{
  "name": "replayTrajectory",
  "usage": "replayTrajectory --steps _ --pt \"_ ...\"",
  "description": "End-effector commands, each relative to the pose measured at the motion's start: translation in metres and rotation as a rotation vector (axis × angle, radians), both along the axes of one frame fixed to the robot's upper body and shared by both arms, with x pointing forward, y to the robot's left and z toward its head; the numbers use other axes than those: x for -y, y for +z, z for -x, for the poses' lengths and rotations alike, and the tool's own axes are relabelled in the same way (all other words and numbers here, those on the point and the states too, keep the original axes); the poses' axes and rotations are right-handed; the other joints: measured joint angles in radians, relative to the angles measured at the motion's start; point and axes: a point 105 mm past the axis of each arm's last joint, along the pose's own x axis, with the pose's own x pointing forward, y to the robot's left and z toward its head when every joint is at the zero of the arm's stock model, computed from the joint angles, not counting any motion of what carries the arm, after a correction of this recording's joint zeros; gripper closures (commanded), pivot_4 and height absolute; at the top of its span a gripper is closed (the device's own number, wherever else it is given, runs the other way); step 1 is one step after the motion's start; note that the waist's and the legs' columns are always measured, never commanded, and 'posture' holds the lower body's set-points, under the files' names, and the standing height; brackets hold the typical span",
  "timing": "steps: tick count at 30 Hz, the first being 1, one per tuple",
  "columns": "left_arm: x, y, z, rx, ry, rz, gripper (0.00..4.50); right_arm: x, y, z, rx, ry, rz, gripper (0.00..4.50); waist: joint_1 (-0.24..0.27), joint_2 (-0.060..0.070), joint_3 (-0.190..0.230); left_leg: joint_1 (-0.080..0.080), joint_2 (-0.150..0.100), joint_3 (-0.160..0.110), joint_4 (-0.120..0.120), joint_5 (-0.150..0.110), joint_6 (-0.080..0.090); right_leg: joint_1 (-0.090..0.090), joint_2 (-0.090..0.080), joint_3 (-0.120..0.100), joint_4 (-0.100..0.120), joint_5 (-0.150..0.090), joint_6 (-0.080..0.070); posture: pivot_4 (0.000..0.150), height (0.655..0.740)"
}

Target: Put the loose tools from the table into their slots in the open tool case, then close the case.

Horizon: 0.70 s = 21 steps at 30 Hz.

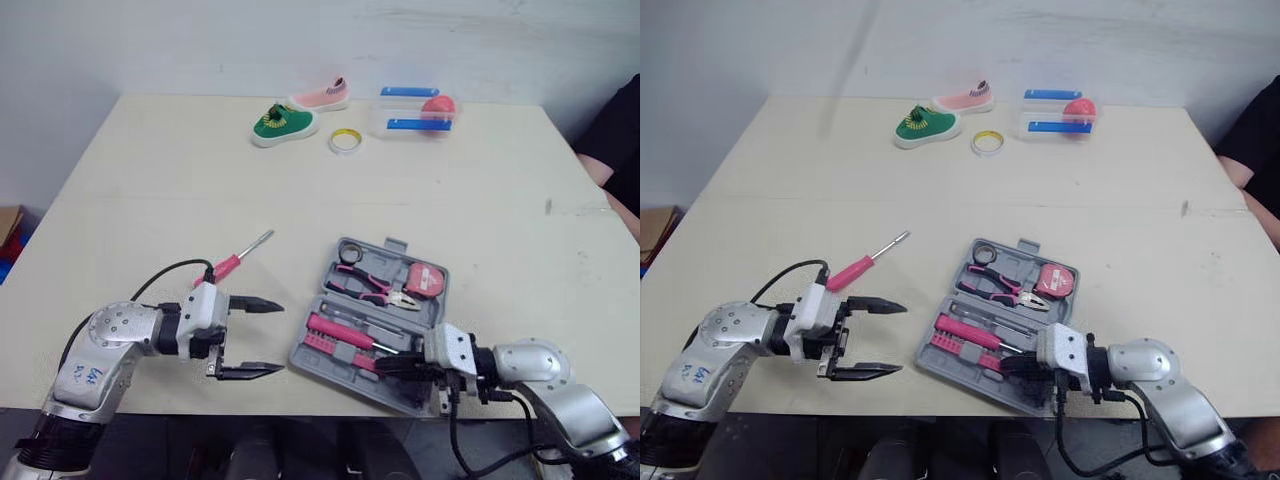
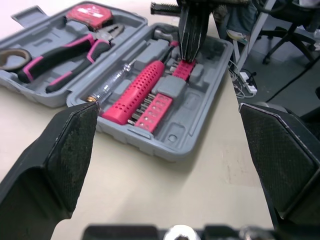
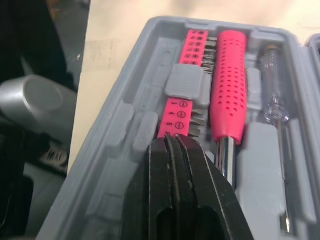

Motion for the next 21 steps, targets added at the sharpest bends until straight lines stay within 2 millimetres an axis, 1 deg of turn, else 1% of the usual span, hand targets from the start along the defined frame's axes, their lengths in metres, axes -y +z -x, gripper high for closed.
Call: replayTrajectory --steps 1,2,3,4,5,6,7,8,9,11,12,13,15,17,19,21 --pt "-0.011 0.019 -0.005 0.022 0.093 0.038 0.0 0.032 0.035 0.003 0.014 -0.096 -0.125 4.43 0.001 0.002 0.001 0.0 0.0 0.0 0.0 0.0 0.0 0.0 0.0 0.0 0.0 0.0 0.0 0.15 0.74" --pt "-0.02 0.02 -0.009 0.008 0.158 0.034 0.0 0.047 0.049 0.0 0.012 -0.171 -0.162 4.43 0.001 0.003 0.002 -0.001 0.0 0.0 0.0 0.0 0.0 0.0 0.0 0.0 0.0 0.0 0.0 0.15 0.74" --pt "-0.03 0.022 -0.014 0.016 0.222 0.029 0.0 0.064 0.06 -0.004 0.047 -0.248 -0.173 4.43 0.001 0.004 0.003 -0.001 0.0 0.0 0.0 0.0 0.0 -0.001 0.0 0.0 0.0 0.0 0.0 0.15 0.74" --pt "-0.037 0.023 -0.016 0.023 0.261 0.024 0.0 0.074 0.068 -0.005 0.08 -0.293 -0.177 3.86 0.0 0.004 0.003 -0.001 0.0 -0.001 0.001 0.0 0.0 -0.001 0.0 0.0 0.0 0.0 0.001 0.15 0.74" --pt "-0.044 0.026 -0.02 0.04 0.316 0.033 0.0 0.087 0.075 -0.007 0.142 -0.332 -0.15 3.5 -0.002 0.004 0.003 -0.001 0.0 0.0 0.001 0.0 0.0 0.0 0.0 0.0 0.0 0.0 0.001 0.15 0.74" --pt "-0.053 0.028 -0.024 0.055 0.372 0.051 0.0 0.102 0.078 -0.009 0.2 -0.38 -0.114 3.04 -0.002 0.004 0.003 0.0 0.0 0.0 0.0 0.0 0.0 0.0 0.0 0.0 0.0 0.0 0.001 0.15 0.74" --pt "-0.066 0.031 -0.029 0.074 0.449 0.085 0.0 0.122 0.079 -0.008 0.223 -0.428 -0.071 2.6 -0.002 0.004 0.003 0.001 0.0 0.0 0.0 0.0 0.0 0.0 0.001 0.0 0.0 0.0 0.0 0.15 0.74" --pt "-0.079 0.03 -0.03 0.076 0.502 0.098 0.0 0.143 0.079 -0.007 0.245 -0.484 -0.037 2.06 -0.001 0.005 0.003 0.002 0.0 -0.001 0.0 0.0 0.0 0.001 0.001 0.0 0.0 0.0 0.0 0.15 0.74" --pt "-0.089 0.026 -0.028 0.076 0.531 0.074 0.0 0.163 0.078 -0.007 0.258 -0.545 -0.01 1.58 0.0 0.005 0.003 0.002 0.0 0.0 -0.001 0.0 0.0 0.001 0.001 0.0 0.0 0.0 0.0 0.15 0.74" --pt "-0.102 0.019 -0.023 0.08 0.555 0.025 0.0 0.186 0.075 -0.003 0.281 -0.593 0.047 0.68 0.0 0.005 0.003 0.002 -0.001 0.001 -0.002 0.0 0.0 0.0 0.001 0.0 -0.001 0.0 0.0 0.15 0.74" --pt "-0.12 0.017 -0.024 0.09 0.626 0.016 0.0 0.204 0.074 0.001 0.309 -0.633 0.077 0.26 -0.001 0.005 0.003 0.002 -0.001 0.002 -0.002 0.0 0.0 0.0 0.001 0.001 -0.002 0.0 -0.001 0.15 0.74" --pt "-0.133 0.016 -0.024 0.097 0.678 0.016 0.0 0.215 0.074 0.004 0.33 -0.657 0.097 0.05 -0.001 0.005 0.003 0.002 -0.001 0.002 -0.002 -0.001 0.0 0.0 0.001 0.001 -0.002 -0.001 -0.001 0.15 0.74" --pt "-0.174 0.018 -0.025 0.141 0.844 0.007 0.0 0.25 0.077 0.012 0.342 -0.798 0.121 0.05 -0.001 0.006 0.004 0.002 -0.001 0.003 -0.002 -0.001 0.0 0.0 0.001 0.001 -0.002 0.0 -0.001 0.15 0.74" --pt "-0.203 0.015 -0.019 0.153 0.95 -0.013 0.0 0.275 0.08 0.02 0.38 -0.921 0.131 0.05 -0.003 0.007 0.004 0.002 -0.001 0.003 -0.002 -0.001 0.0 -0.001 0.0 0.002 -0.002 -0.001 -0.001 0.15 0.74" --pt "-0.217 0.009 -0.009 0.147 0.996 -0.043 0.0 0.289 0.076 0.029 0.392 -0.983 0.165 0.05 -0.008 0.007 0.005 0.003 0.0 0.003 -0.002 -0.001 0.0 -0.001 0.0 0.002 -0.002 -0.001 -0.001 0.15 0.74" --pt "-0.225 0.009 -0.004 0.151 1.048 -0.041 0.0 0.298 0.074 0.034 0.404 -1.053 0.165 0.05 -0.011 0.007 0.005 0.006 0.0 0.005 -0.003 -0.001 -0.001 0.0 -0.001 0.003 -0.002 -0.001 -0.002 0.15 0.74"
